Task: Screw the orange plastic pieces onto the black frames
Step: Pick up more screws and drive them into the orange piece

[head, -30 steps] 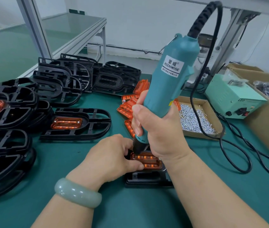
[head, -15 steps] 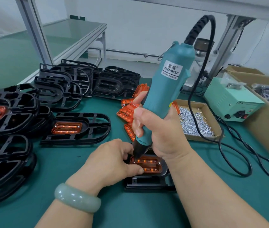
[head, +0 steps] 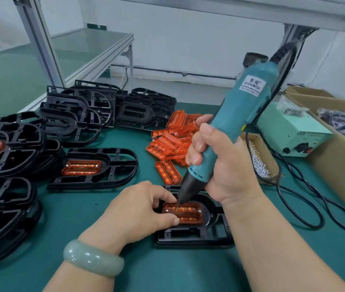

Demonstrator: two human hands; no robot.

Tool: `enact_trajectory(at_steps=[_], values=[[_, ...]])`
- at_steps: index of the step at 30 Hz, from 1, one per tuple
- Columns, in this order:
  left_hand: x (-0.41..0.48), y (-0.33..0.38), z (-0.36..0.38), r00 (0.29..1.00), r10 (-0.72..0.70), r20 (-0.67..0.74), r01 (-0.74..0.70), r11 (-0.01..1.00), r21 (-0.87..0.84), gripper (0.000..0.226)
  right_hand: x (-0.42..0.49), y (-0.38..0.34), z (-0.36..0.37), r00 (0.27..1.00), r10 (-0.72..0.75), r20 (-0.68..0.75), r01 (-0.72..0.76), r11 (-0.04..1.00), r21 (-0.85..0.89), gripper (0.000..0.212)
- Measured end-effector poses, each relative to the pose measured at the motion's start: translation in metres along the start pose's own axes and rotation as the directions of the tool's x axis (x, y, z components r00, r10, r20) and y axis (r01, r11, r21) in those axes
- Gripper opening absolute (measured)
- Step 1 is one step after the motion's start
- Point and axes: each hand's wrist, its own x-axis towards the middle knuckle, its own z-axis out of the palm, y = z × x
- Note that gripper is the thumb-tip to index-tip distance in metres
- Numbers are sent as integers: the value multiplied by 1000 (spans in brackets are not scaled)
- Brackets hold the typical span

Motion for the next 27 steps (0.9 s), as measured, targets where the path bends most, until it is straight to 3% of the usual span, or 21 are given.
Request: enact_trajectory(at_steps=[4,10,14,27], values=[[0,0,1,1000,12,4,-12,999,40,29,-4,7,-10,993,96,-65,-79,971,227,24],[0,1,0,1000,0,9,0,1000,22,29,-4,10,-23,965,84,-250,21,921,390,23],[-3,1,0,1000,9,-5,-9,1000,-4,28,-5,11,-35,933,79,-350,96,886,454,28],[-4,7,-2,1000,-10,3,10,998,58,33,-13,-6,-71,890,55,-453,200,845,496,31]])
